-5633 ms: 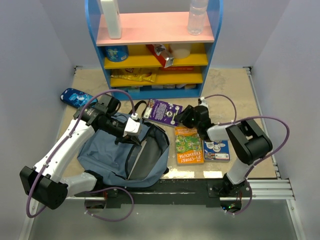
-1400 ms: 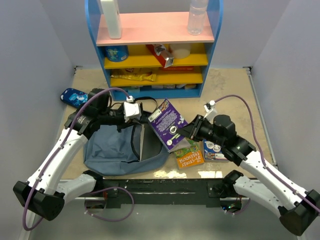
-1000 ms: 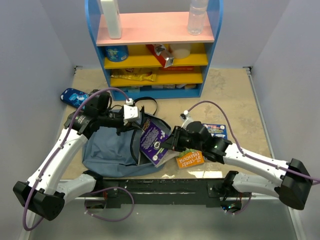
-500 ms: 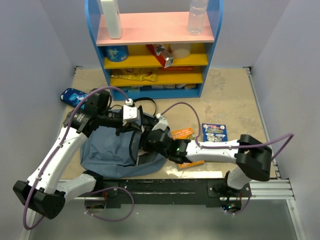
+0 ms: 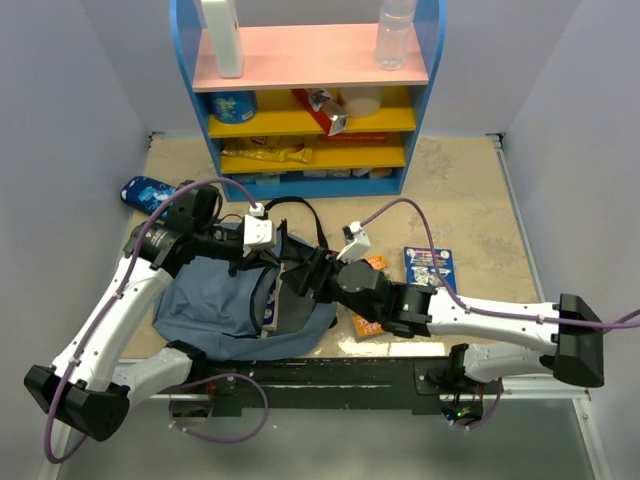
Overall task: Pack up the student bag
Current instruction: Place the book in the student bag.
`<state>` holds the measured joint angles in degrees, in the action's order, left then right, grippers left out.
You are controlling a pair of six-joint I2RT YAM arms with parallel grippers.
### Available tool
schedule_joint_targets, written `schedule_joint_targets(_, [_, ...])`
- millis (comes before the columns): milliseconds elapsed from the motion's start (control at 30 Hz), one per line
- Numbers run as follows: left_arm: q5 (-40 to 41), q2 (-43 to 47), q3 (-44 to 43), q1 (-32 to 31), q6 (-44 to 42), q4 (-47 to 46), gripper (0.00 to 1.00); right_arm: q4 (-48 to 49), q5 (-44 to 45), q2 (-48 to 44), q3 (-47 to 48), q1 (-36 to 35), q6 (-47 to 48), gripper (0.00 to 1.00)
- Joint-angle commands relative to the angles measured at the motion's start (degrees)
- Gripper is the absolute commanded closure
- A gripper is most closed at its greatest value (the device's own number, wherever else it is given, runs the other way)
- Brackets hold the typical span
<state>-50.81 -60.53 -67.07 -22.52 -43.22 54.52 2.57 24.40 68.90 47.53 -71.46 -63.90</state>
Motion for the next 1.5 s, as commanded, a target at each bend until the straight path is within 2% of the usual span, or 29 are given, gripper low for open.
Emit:
schedule_joint_targets(0, [-3.60,0.24,-3.06,0.11,-1.43,-1.97,1.00,0.59,3.72,4.12,-0.95,3.08,2.90,0.44])
schedule_joint_targets(33, [-3.51,0.24,-3.33,0.02,-1.43,-1.79,1.00,1.99,2.76,7.09,-0.60,3.95,3.25,0.51])
schedule_joint_targets(67, [-3.42,0.24,-3.51,0.02,-1.43,-1.61,1.00,2.96,2.58,8.60,-0.33,4.22,3.95,0.65])
schedule_joint_targets(267, [-3.16,0.42,-4.47,0.02,-1.34,-1.00,1.00,6.04,1.62,19.58,3.44,4.84,5.62,0.95])
schedule_joint_targets(400, [-3.33,0.59,-4.83,0.11,-1.25,-0.82,1.00,8.32,-1.10,24.43,4.68,4.84,6.06,1.00])
schedule_joint_targets(433, [-3.33,0.68,-4.74,0.11,-1.34,-0.82,1.00,11.64,-2.85,25.13,4.59,4.75,6.33,1.00])
schedule_joint_targets(533, [-3.25,0.59,-4.74,0.02,-1.51,-0.73,1.00,20.07,-10.06,26.02,3.45,4.58,8.79,0.96])
schedule_joint_targets(567, [-3.16,0.68,-4.56,0.02,-1.60,-0.73,1.00,20.72,-11.21,25.93,3.54,4.58,9.57,0.91])
schedule_joint_targets(633, [-3.25,0.68,-4.04,0.02,-1.69,-0.82,1.00,14.27,-10.09,23.22,4.58,4.84,10.98,0.85])
schedule_joint_targets(700, [-3.25,0.85,-3.25,0.02,-2.21,-0.82,1.00,7.14,-5.97,19.18,4.68,6.50,11.34,0.71])
schedule_joint_targets(733, [-3.25,0.86,-2.90,0.02,-2.30,-0.82,1.00,0.05,-1.68,14.20,3.55,7.90,10.82,0.59])
schedule_joint_targets(767, [-3.16,1.03,-2.54,0.11,-2.65,-0.82,1.00,-2.37,-0.68,11.46,2.23,9.74,10.38,0.38])
schedule_joint_targets(833, [-3.16,1.21,-1.40,0.11,-2.83,-1.17,1.00,-8.51,0.03,2.18,-3.37,17.47,8.62,0.23])
schedule_joint_targets(867, [-3.33,1.29,-1.22,0.11,-3.01,-1.17,1.00,-9.94,-0.14,-0.76,-5.23,20.37,8.53,0.02])
schedule_joint_targets(900, [-3.51,1.29,-1.05,0.02,-3.10,-1.17,1.00,-11.87,-0.32,-4.01,-6.91,26.75,8.70,0.01])
schedule_joint_targets(967, [-3.60,1.29,-1.05,0.11,-3.27,-1.09,1.00,-17.84,-0.94,-11.40,-9.99,32.85,10.54,0.01])
schedule_joint_targets(1000, [-3.68,1.29,-1.05,0.11,-3.36,-1.08,1.00,-22.12,-0.85,-13.25,-11.04,38.62,10.98,0.01])
schedule_joint_targets(1100, [-3.95,1.29,-0.78,0.02,-3.54,-1.08,1.00,-29.78,-0.93,-18.18,-11.49,48.74,12.04,0.01])
schedule_joint_targets(1200, [-4.12,1.29,-0.52,0.02,-3.80,-1.00,1.00,-36.98,-1.02,-18.90,-12.11,54.82,10.29,0.01])
schedule_joint_targets(1267, [-3.86,1.38,-0.43,0.11,-4.32,-0.82,1.00,-41.48,-0.41,-16.63,-11.93,56.51,6.71,0.01])
schedule_joint_targets(1400, [-3.86,1.56,0.01,0.11,-5.12,-0.47,1.00,-51.49,-5.83,-13.63,-7.73,56.78,1.68,0.01])
schedule_joint_targets(1467, [-4.04,1.56,0.44,0.02,-5.56,-0.47,1.00,-53.01,-8.40,-14.41,-7.71,56.70,-0.16,0.01])
